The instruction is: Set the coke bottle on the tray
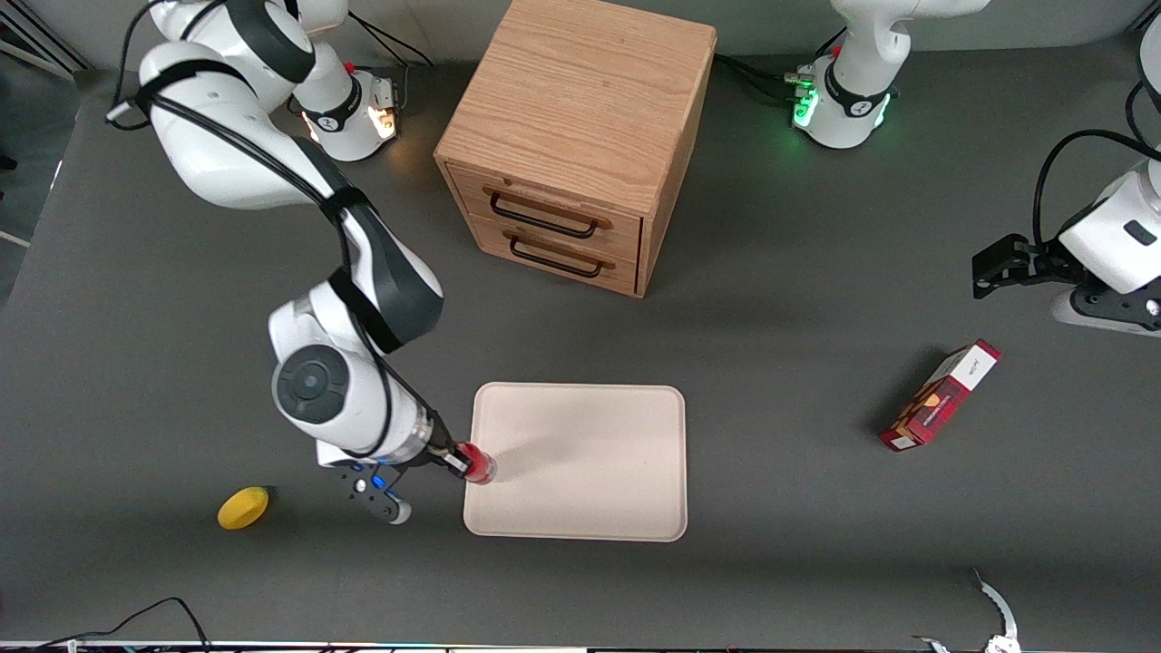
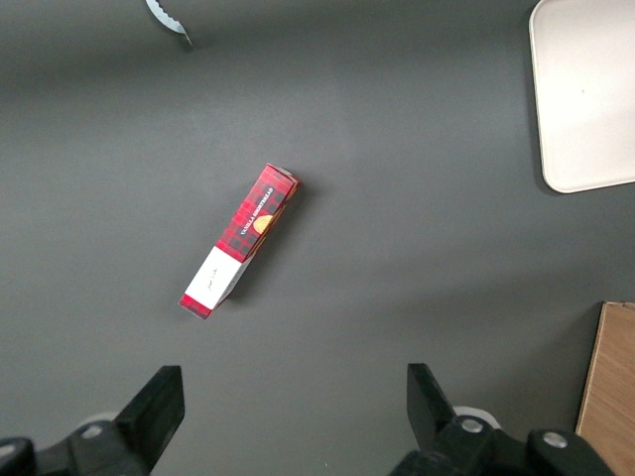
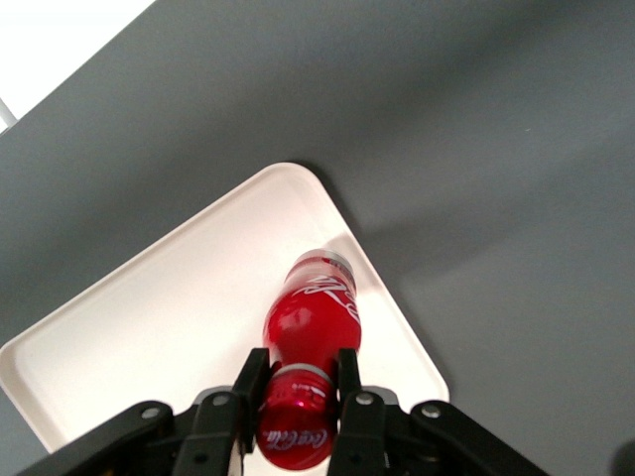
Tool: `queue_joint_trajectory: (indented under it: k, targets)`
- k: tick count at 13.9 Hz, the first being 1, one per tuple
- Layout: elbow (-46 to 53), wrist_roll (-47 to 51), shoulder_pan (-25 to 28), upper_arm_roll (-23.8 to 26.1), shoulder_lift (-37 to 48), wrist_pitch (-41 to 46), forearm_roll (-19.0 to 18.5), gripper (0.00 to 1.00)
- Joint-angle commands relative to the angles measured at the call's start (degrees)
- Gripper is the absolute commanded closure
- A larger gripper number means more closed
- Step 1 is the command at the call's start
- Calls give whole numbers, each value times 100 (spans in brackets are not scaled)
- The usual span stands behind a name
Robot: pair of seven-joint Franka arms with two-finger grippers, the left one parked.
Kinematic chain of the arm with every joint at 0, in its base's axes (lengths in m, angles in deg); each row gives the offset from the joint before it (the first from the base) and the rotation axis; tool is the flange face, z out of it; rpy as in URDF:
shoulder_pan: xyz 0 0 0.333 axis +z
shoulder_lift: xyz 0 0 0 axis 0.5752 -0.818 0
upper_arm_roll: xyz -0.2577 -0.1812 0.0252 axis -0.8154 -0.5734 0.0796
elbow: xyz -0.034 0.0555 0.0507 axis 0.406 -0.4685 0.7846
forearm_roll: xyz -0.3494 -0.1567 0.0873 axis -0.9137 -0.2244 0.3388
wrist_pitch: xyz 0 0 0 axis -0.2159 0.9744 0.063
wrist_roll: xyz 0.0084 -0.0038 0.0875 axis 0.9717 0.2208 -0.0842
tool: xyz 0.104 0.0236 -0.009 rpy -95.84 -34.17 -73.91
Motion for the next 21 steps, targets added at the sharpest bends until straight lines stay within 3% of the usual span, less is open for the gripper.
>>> queue_joint_trajectory:
  k: [1, 3, 4, 5, 9, 13, 14, 15, 16, 18, 20, 21]
  targets:
    - [148, 351, 22, 123, -158, -163, -407, 100]
    - [121, 396, 22, 123, -211, -235, -434, 100]
    - [121, 388, 5, 123, -212, -235, -434, 7]
    - [121, 362, 4, 131, -194, -226, -434, 0]
    - [121, 309, -153, 421, 235, 369, -452, 0]
    - [-710, -726, -793, 903, 1972, 1801, -399, 0]
    - [-1097, -1085, -1022, 1009, 2464, 1952, -277, 0]
    - [-1527, -1646, -1259, 967, 3052, 2197, 150, 0]
    - [-1801, -2173, -1374, 740, 3571, 2347, 668, 0]
    - [-2451, -3307, -1367, -250, 4556, 2647, 1469, 0]
    - [-3434, -4275, -1349, -1077, 5454, 2587, 1937, 0]
    - [-3804, -4497, -1340, -1290, 5701, 2534, 2000, 0]
